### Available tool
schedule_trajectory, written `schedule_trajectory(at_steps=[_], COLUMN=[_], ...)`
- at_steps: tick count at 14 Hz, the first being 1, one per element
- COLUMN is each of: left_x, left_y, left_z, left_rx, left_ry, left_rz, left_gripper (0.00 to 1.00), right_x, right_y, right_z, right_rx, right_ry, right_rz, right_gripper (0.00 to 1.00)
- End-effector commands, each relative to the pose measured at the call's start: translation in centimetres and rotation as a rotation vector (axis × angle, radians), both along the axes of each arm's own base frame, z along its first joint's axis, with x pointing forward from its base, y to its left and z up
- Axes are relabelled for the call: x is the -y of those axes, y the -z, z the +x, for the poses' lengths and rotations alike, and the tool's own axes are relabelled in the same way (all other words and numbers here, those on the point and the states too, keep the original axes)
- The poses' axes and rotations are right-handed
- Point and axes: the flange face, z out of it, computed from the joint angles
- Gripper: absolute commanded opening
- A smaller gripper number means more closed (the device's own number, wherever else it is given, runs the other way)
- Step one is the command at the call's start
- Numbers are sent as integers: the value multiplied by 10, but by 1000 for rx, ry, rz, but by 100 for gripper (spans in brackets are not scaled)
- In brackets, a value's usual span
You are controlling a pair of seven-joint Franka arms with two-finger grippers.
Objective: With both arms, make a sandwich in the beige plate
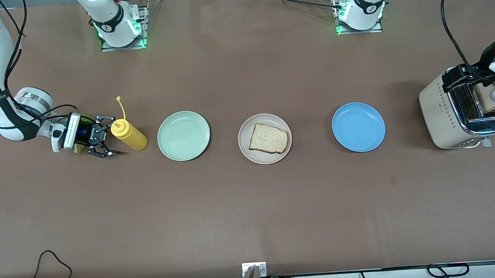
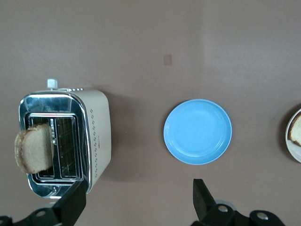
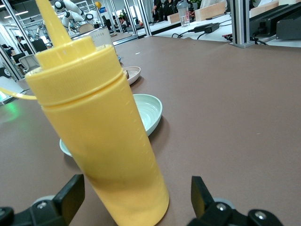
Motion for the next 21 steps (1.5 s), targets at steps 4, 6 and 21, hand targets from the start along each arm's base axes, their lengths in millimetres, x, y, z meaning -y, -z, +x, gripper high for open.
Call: schedule_trajectory(at_steps=[4, 6, 21], left_x=[8, 11, 14], left_y=[-3, -3, -4], left_z=[-11, -10, -7], left_rx=[23, 23, 39], left_ry=[-1, 4, 18], left_rz=[-9, -9, -21], left_gripper=[100, 100, 100], right_x=[-9, -12, -31], right_y=[1, 1, 8], right_z=[1, 2, 8], right_rx=[21, 21, 16], right_ry=[-19, -24, -15], right_rz=[34, 34, 37], right_gripper=[100, 100, 19])
